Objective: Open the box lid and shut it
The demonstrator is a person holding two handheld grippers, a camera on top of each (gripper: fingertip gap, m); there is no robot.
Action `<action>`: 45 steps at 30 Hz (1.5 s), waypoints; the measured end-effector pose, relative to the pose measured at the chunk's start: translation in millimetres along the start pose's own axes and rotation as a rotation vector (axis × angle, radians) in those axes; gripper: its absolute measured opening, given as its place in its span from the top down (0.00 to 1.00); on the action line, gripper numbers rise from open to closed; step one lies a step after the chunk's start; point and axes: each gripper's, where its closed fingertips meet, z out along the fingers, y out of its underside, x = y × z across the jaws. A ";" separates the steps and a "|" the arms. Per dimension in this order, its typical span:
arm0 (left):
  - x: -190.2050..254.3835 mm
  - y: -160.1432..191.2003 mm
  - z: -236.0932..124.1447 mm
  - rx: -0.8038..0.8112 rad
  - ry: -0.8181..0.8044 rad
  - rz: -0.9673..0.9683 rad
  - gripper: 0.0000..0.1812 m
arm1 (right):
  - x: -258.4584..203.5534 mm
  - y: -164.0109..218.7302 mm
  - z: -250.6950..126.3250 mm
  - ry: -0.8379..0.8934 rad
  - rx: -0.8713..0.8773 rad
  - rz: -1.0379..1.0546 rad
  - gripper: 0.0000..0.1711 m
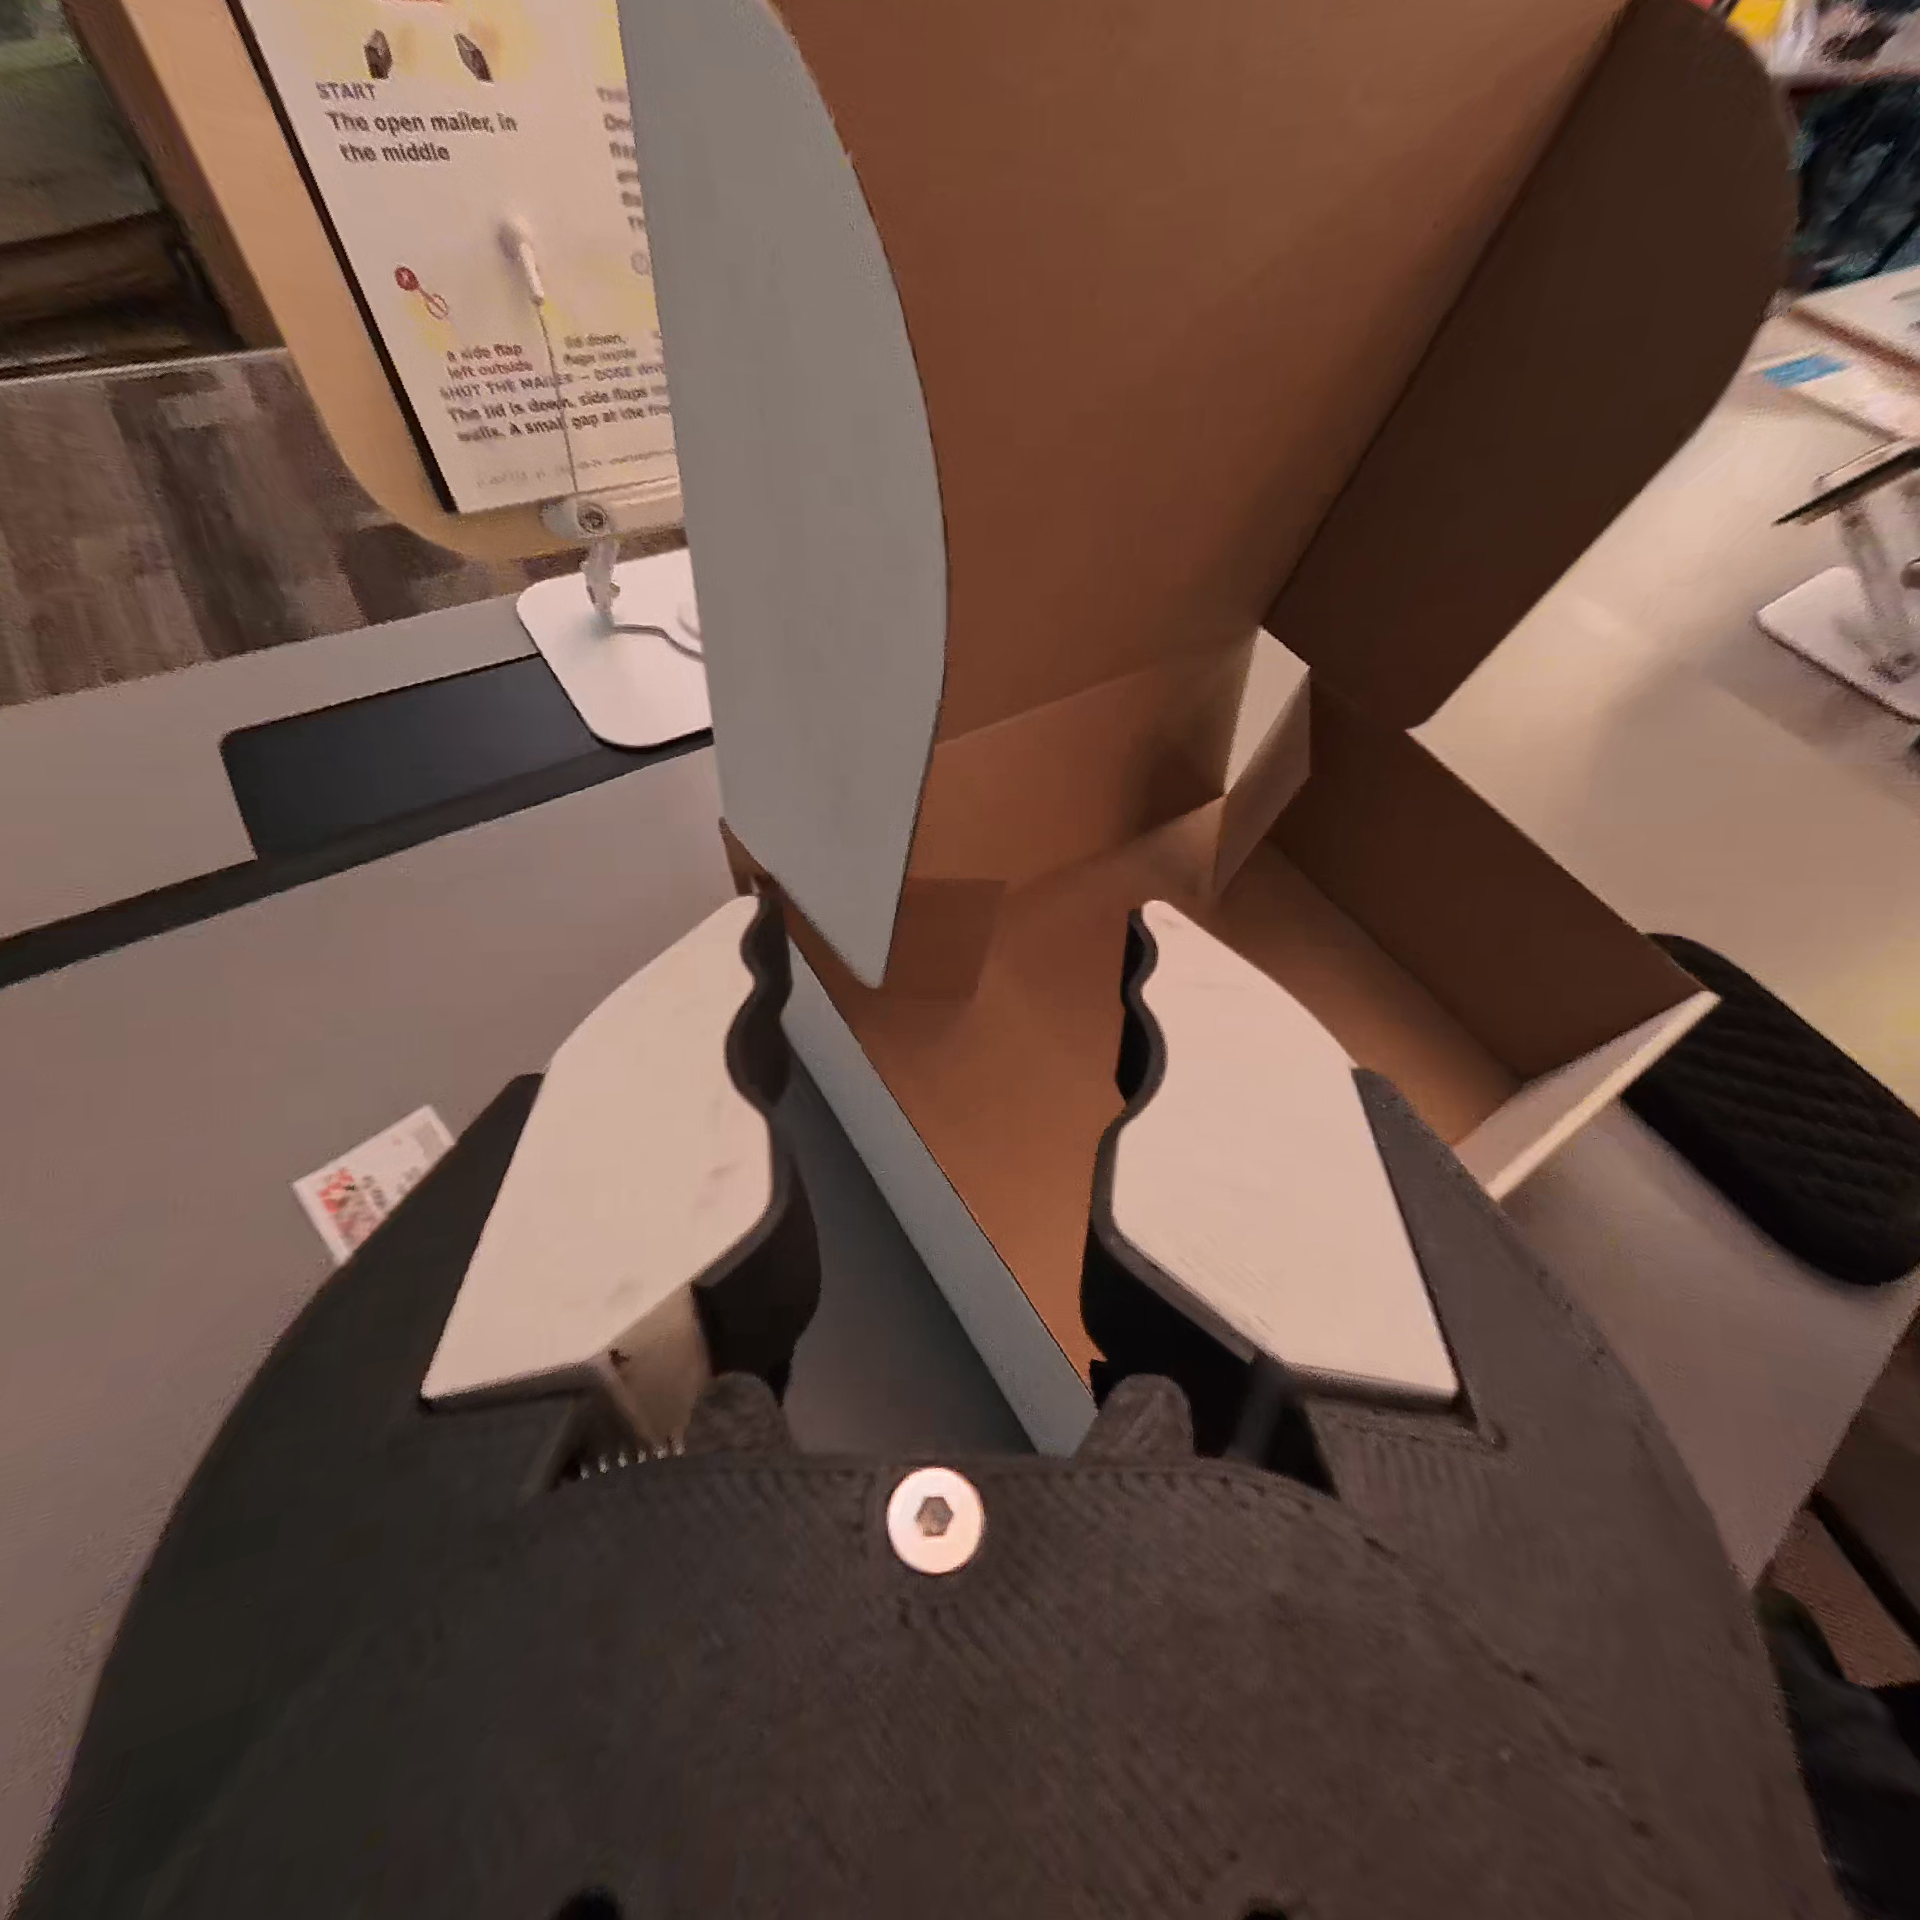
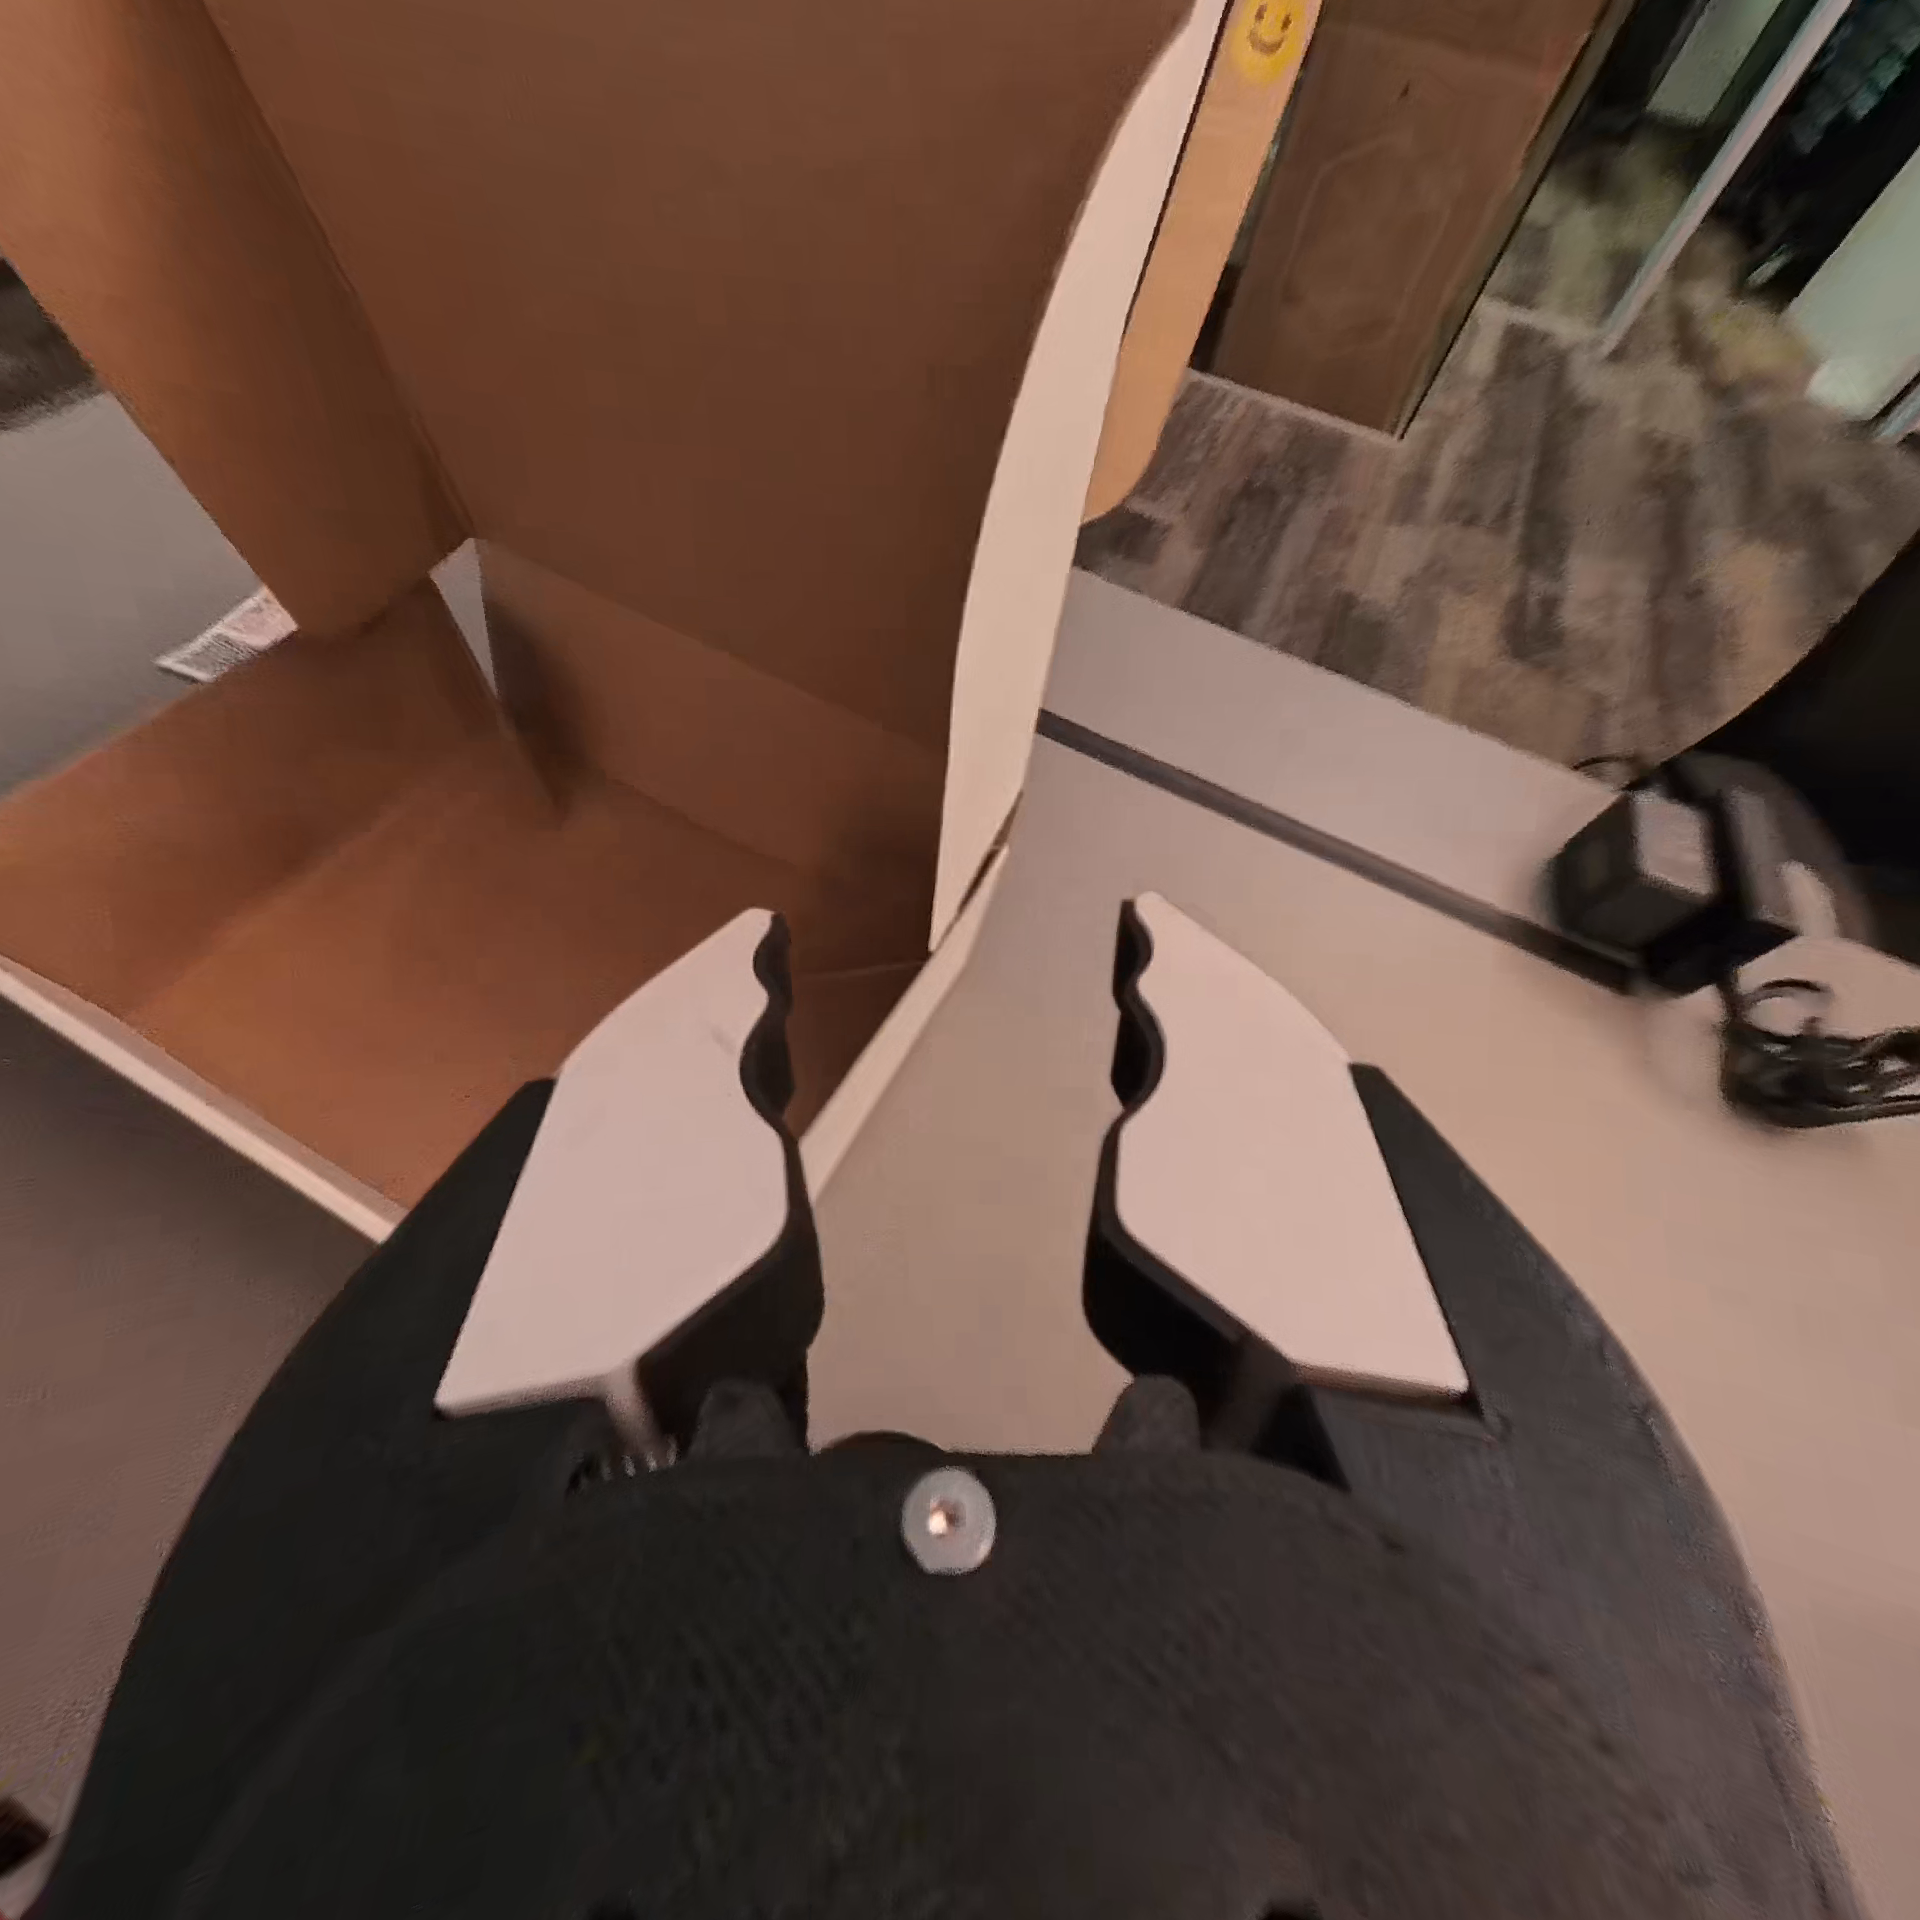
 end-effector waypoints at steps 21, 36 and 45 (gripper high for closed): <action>-66.6 50.2 29.7 0.151 0.479 -0.066 0.59 | -11.7 83.3 84.0 -0.673 0.264 0.138 0.43; -49.1 59.0 112.5 0.053 0.821 0.061 0.31 | 0.6 77.6 139.3 -1.046 0.209 0.177 0.19; -50.5 70.8 125.6 -0.064 0.928 0.091 0.27 | -5.0 81.9 157.6 -1.177 0.121 0.137 0.18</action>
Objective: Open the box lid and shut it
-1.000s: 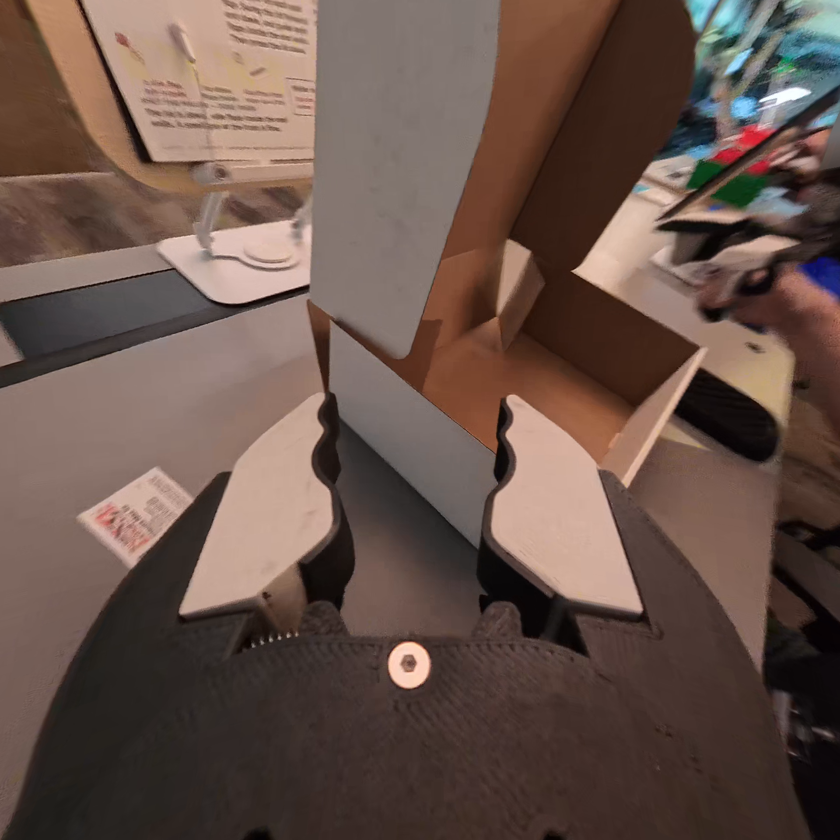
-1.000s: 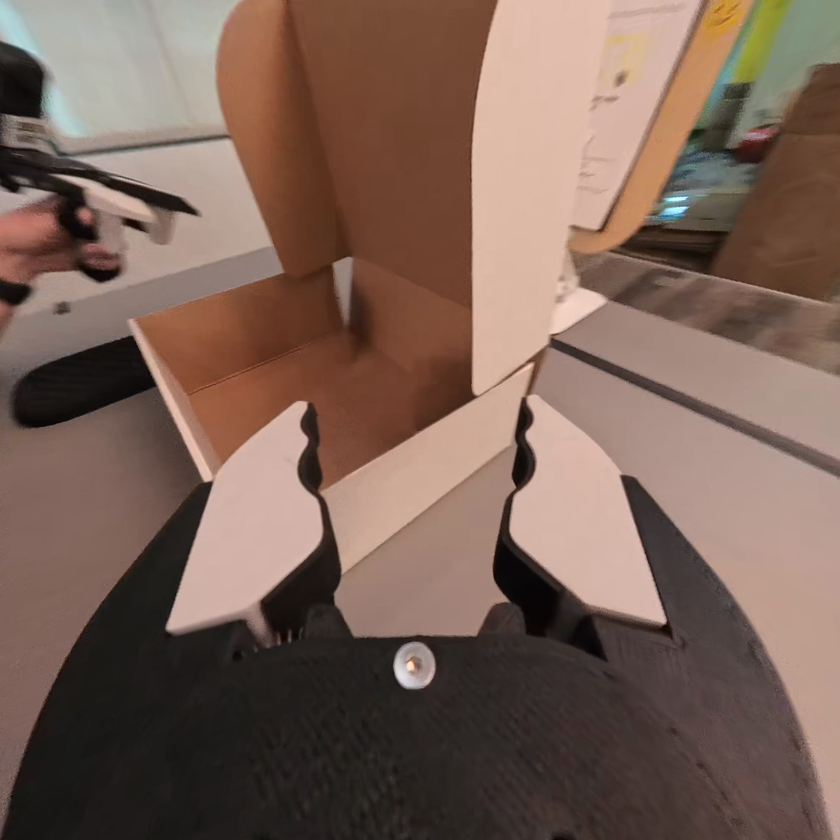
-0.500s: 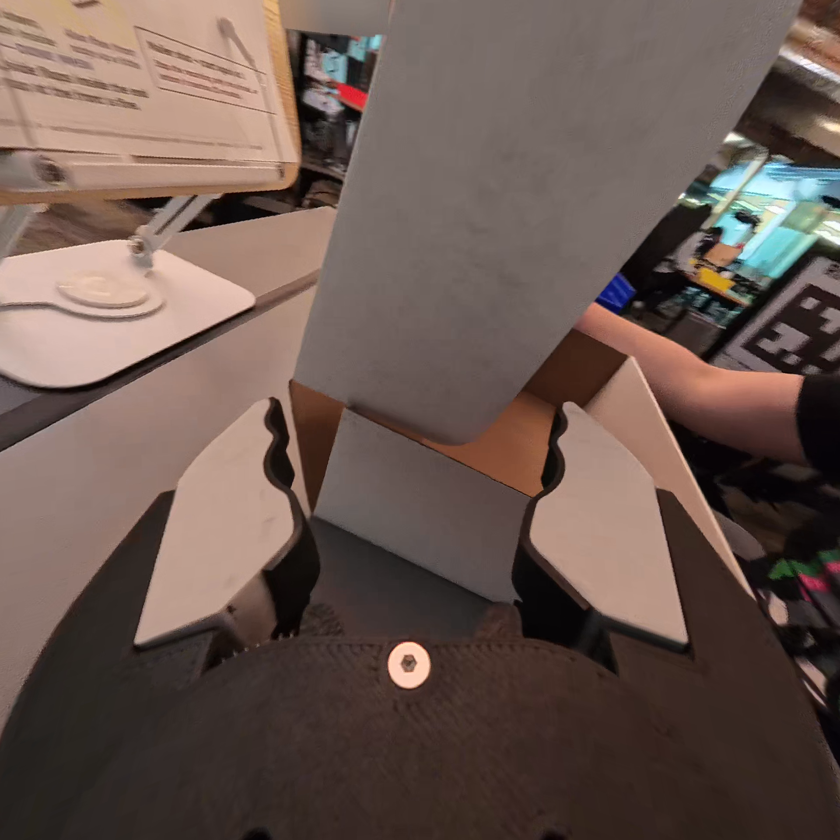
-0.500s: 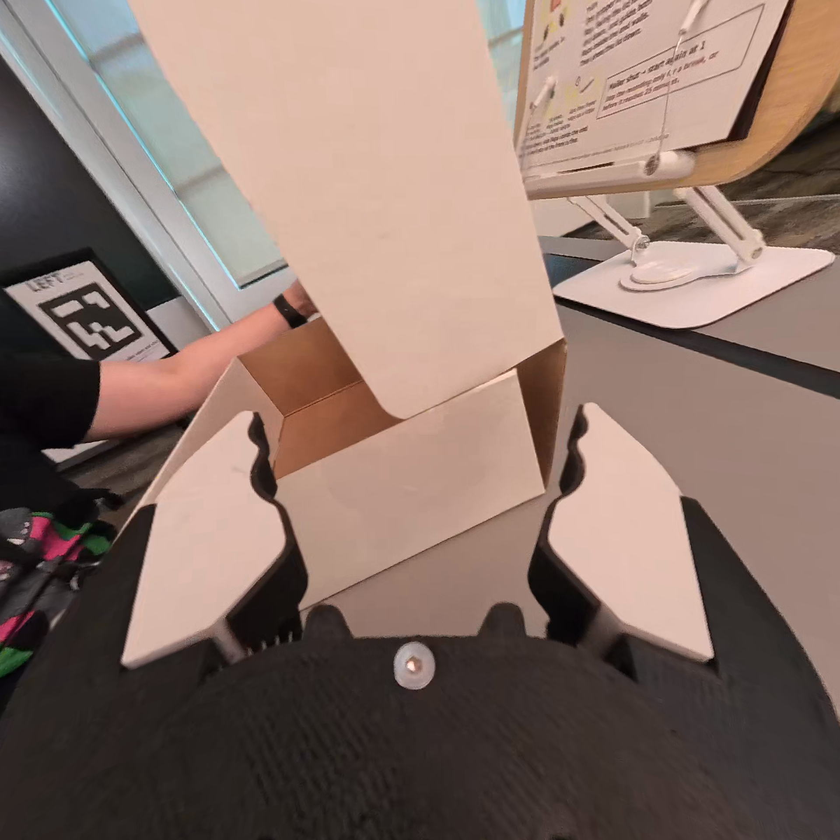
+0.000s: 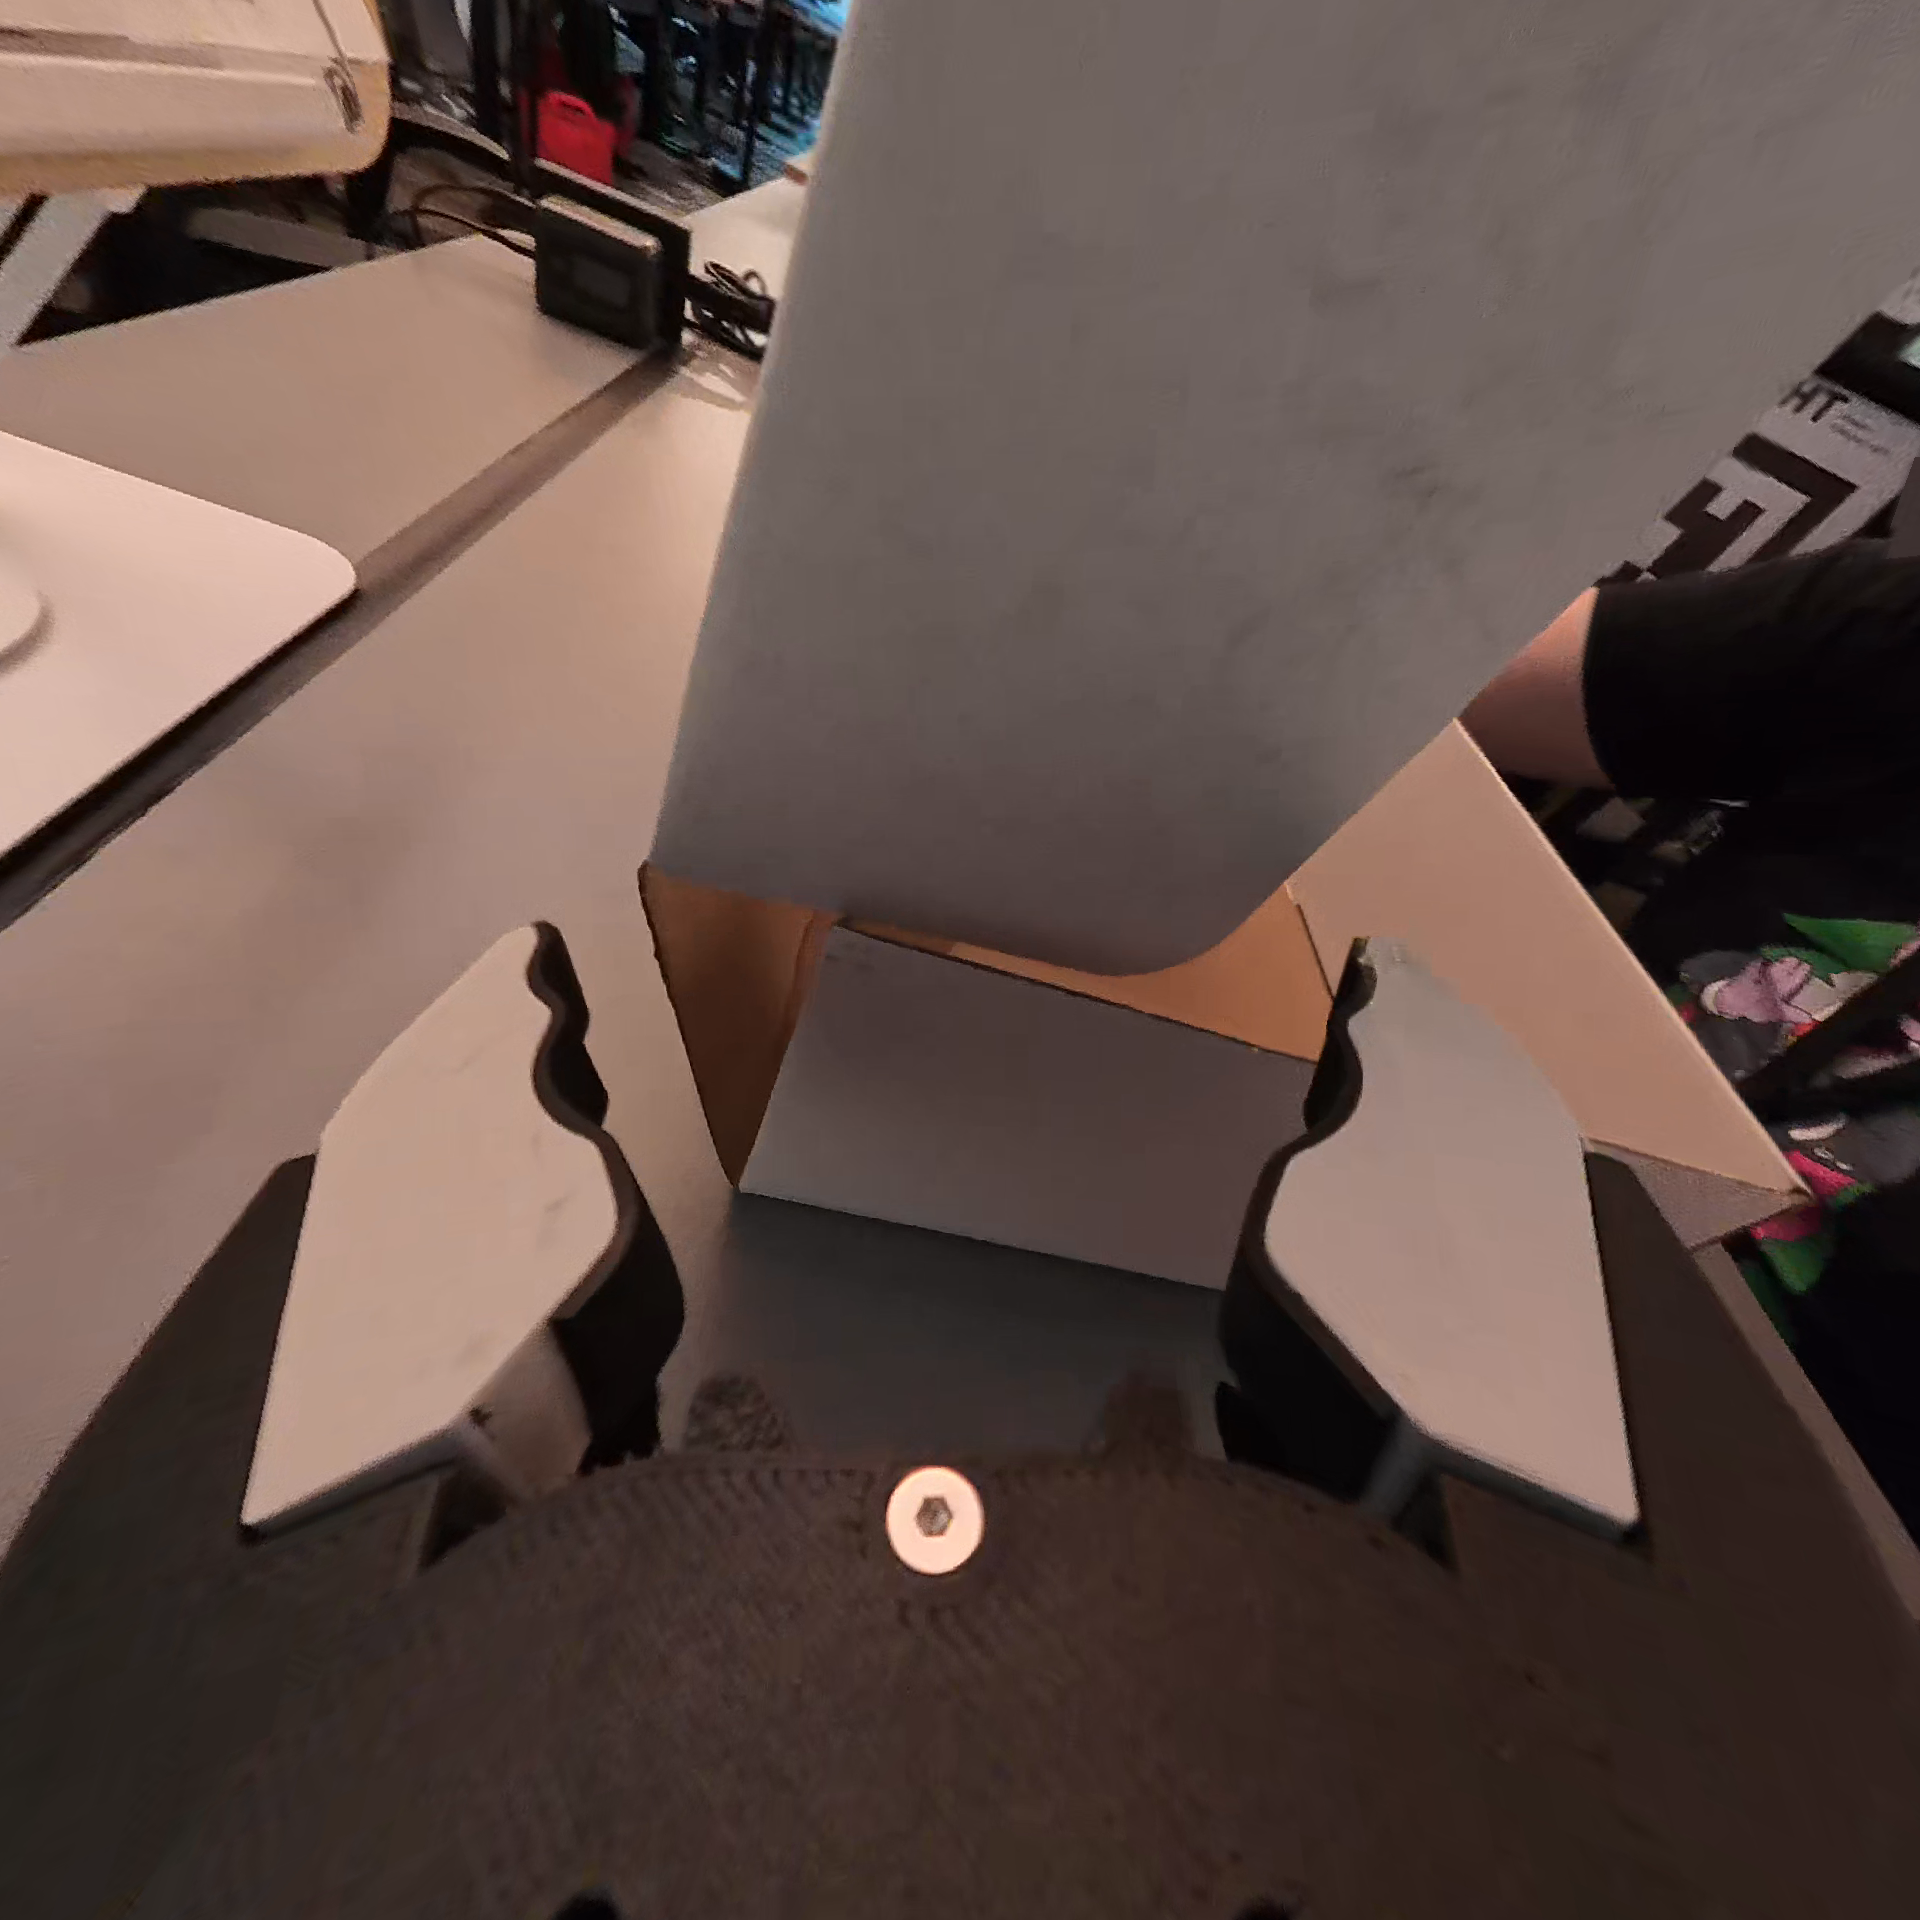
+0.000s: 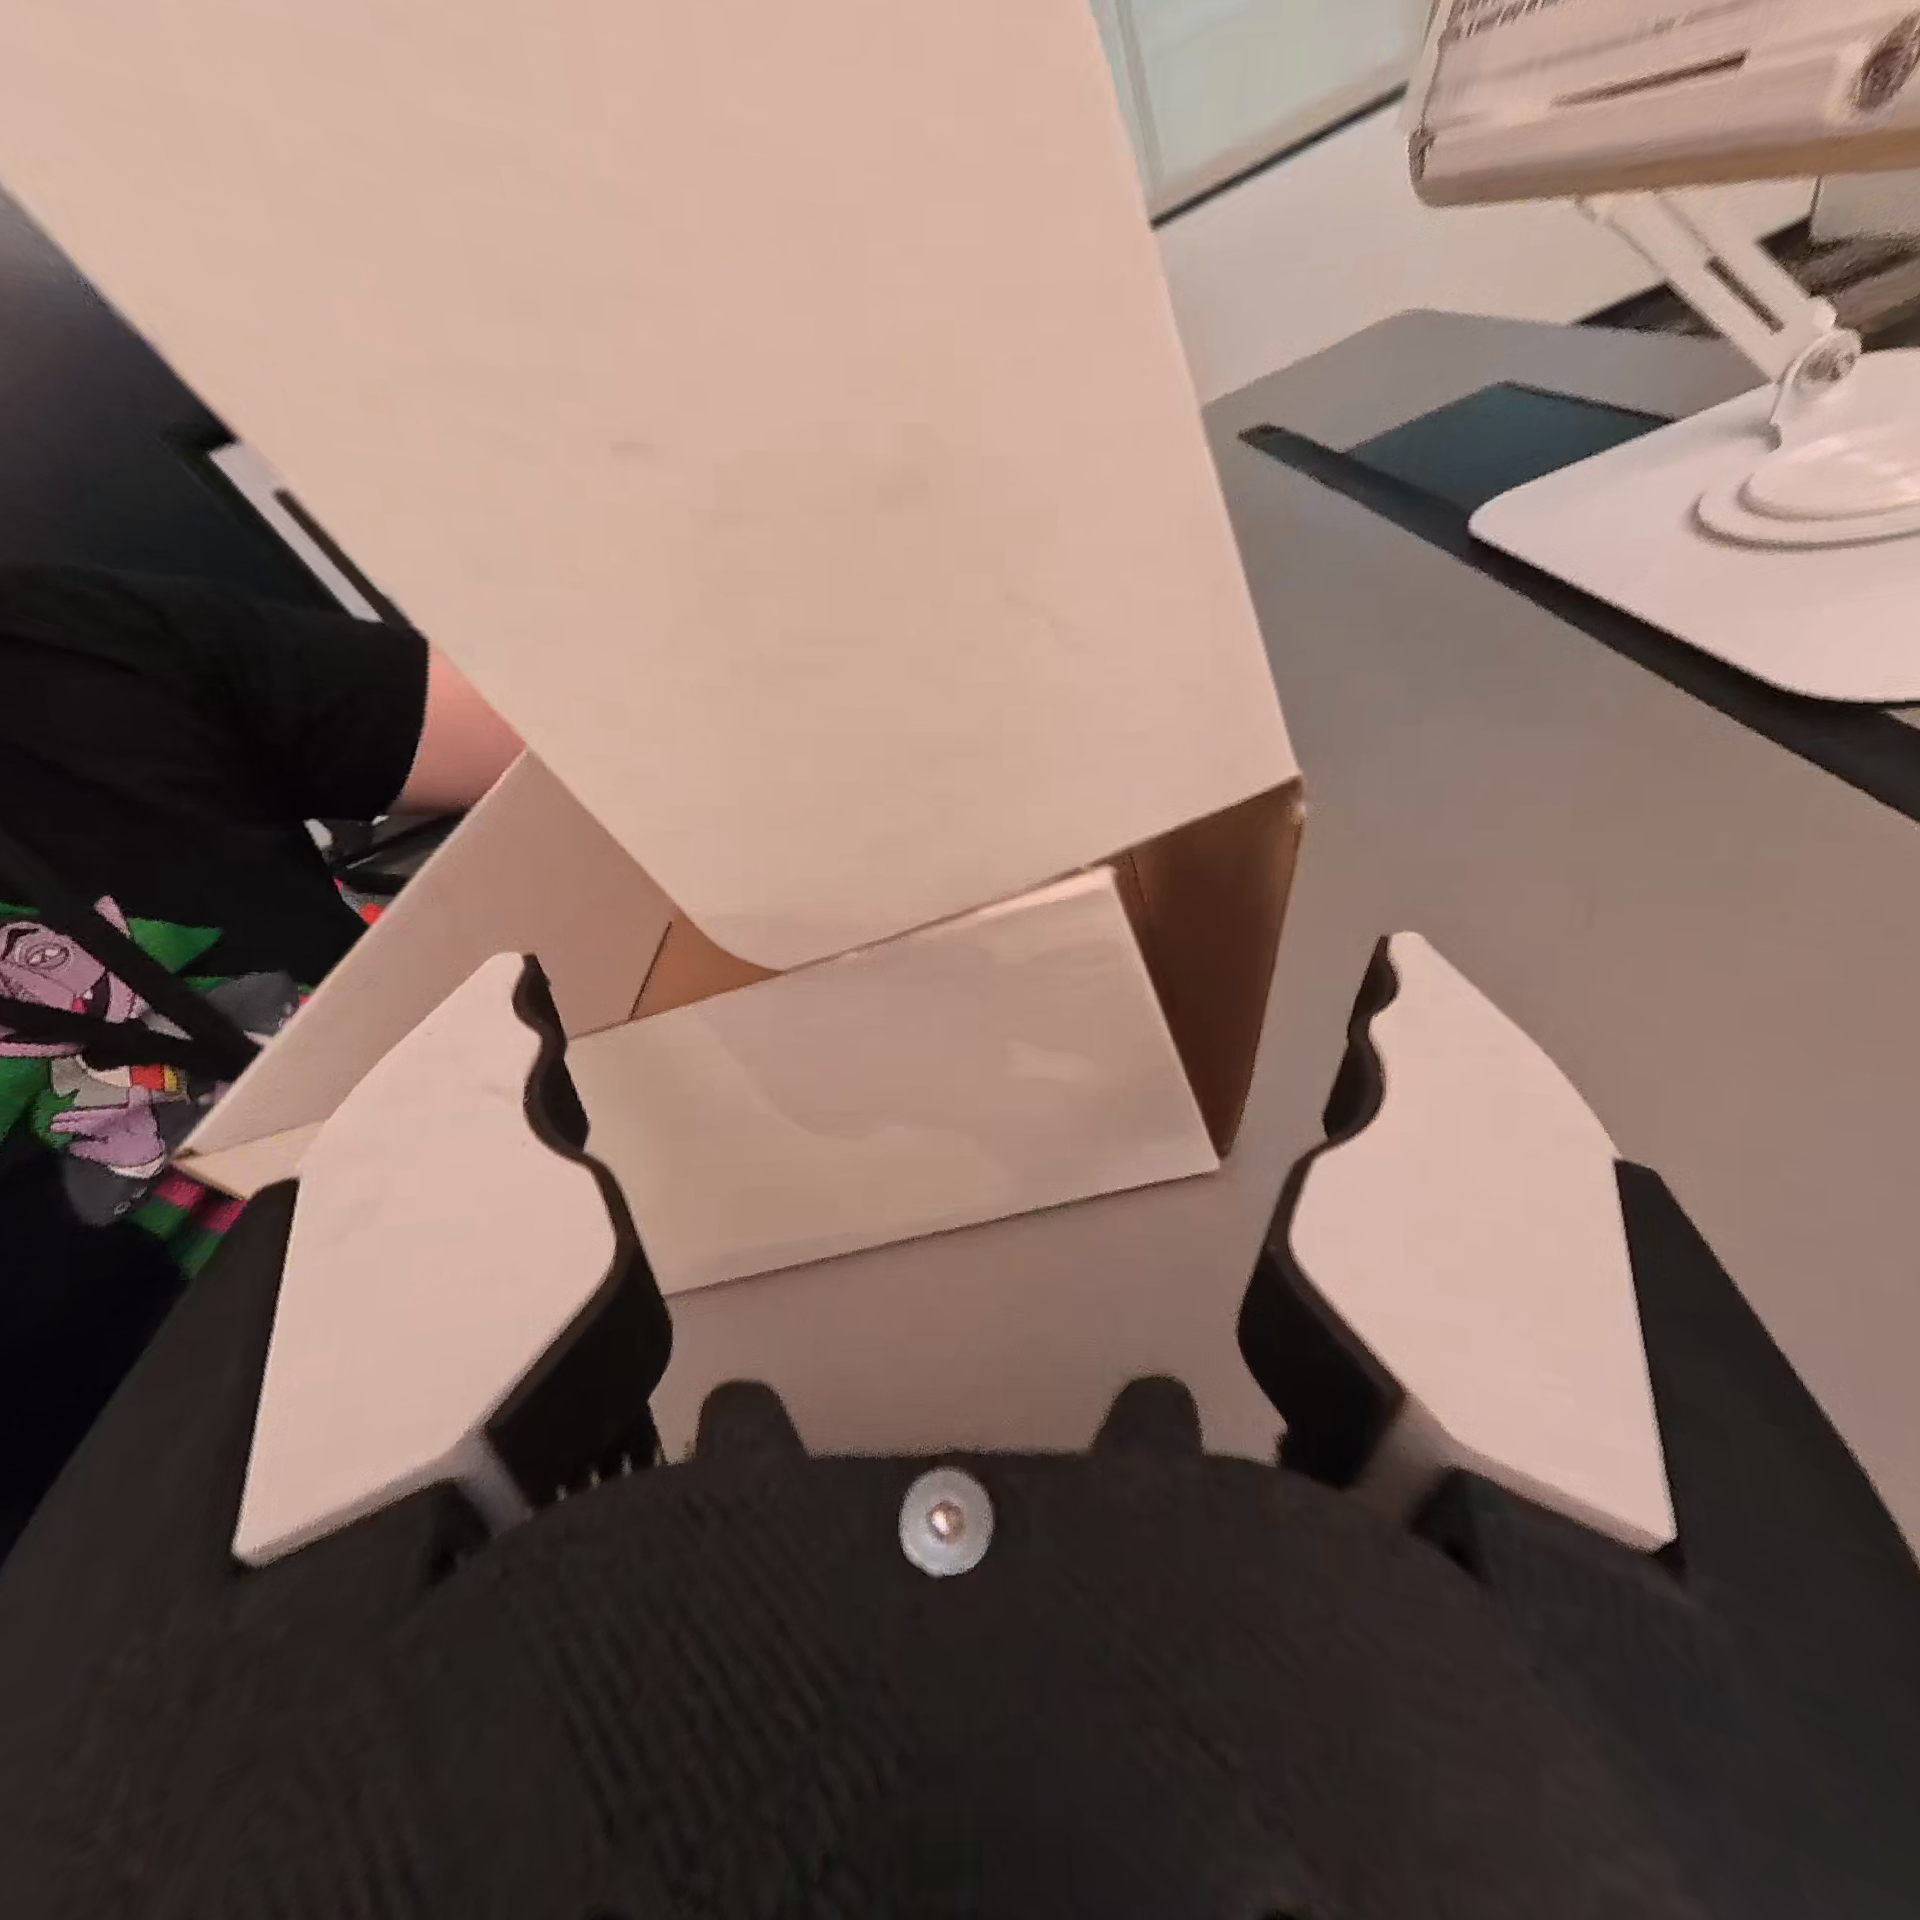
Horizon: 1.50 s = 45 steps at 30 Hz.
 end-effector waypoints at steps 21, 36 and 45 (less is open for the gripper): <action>-2.8 13.6 12.5 -0.084 0.082 -0.021 0.38 | -4.6 23.6 27.4 -0.176 -0.123 0.065 0.24; 2.2 19.6 26.9 -0.116 0.159 -0.041 0.49 | -6.4 20.2 26.8 -0.149 -0.093 0.015 0.28; 5.4 21.1 24.7 -0.122 0.173 -0.060 0.52 | -8.0 19.1 26.9 -0.166 -0.084 0.007 0.29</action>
